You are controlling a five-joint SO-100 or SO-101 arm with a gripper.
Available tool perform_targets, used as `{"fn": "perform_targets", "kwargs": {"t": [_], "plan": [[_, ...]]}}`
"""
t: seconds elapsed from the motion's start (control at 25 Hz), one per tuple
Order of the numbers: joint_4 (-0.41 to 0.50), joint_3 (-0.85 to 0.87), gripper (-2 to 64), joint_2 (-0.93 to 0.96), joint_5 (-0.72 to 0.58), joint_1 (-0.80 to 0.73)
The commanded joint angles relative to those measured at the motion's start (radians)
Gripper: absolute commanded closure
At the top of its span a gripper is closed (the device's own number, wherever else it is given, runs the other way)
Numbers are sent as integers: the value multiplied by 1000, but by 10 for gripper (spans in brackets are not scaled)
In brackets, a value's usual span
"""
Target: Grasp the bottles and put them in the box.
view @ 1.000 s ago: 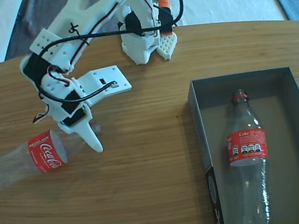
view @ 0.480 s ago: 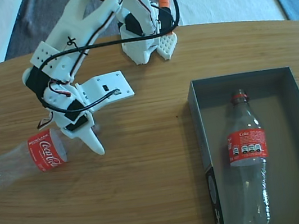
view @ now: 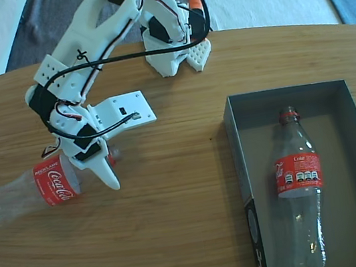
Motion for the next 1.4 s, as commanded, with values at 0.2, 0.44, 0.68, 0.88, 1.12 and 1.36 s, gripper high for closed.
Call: {"fn": "perform_targets", "kwargs": {"t": [0.2, 0.44, 0.68, 0.88, 1.12, 1.36], "plan": [[5, -141, 98, -54, 23, 2], [6, -126, 100, -51, 23, 2], [8, -124, 250, -46, 43, 2], [8, -129, 347, -43, 43, -2], [8, -140, 448, -41, 43, -11], [9, -138, 549, -41, 41, -32]]}}
